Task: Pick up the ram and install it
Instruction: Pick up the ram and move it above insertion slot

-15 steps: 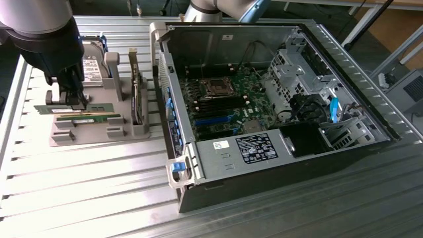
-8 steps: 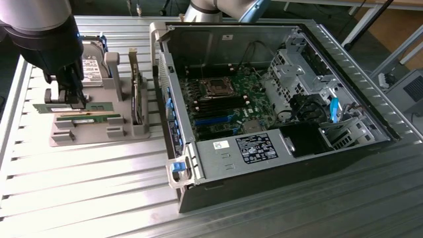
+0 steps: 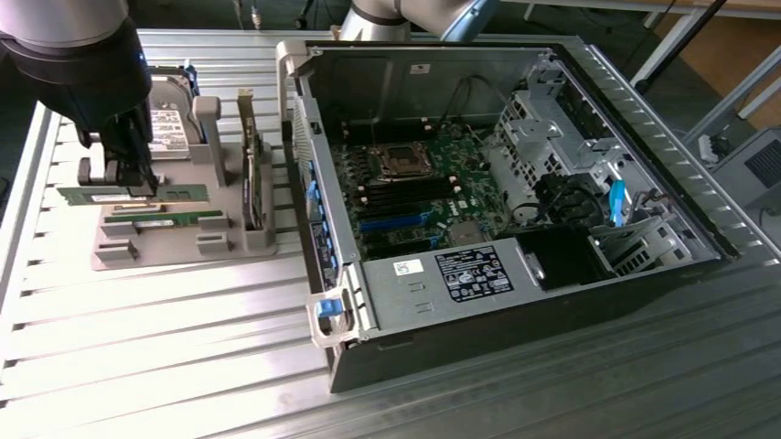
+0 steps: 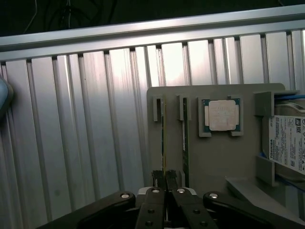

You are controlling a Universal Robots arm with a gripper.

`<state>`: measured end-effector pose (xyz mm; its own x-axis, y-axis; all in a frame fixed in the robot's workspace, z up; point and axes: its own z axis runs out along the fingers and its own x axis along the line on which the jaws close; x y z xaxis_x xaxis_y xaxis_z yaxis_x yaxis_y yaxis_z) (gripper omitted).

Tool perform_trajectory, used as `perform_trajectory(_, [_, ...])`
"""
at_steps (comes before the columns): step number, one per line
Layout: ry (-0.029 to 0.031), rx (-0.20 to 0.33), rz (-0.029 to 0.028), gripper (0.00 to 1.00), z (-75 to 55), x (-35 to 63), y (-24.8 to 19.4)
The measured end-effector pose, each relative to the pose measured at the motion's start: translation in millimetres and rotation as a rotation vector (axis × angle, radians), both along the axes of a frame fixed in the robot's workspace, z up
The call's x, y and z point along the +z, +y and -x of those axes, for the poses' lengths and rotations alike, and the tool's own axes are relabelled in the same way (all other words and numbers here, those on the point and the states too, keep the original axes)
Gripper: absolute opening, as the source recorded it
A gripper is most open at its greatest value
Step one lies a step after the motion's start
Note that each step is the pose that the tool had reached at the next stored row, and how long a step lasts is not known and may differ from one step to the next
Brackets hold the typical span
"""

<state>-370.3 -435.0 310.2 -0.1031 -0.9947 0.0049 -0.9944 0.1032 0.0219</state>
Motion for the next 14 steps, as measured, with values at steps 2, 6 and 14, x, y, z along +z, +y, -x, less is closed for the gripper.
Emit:
perform_trajectory(2, [0.0000,0.000,0.0004,0.11,0.0,1.2,0.0])
perform_trajectory(6, [0.0000,0.000,0.0007,0.11,0.0,3.3,0.0])
perform_trajectory(14, [0.0001,0.000,0.0010,0.11,0.0,10.8,0.0])
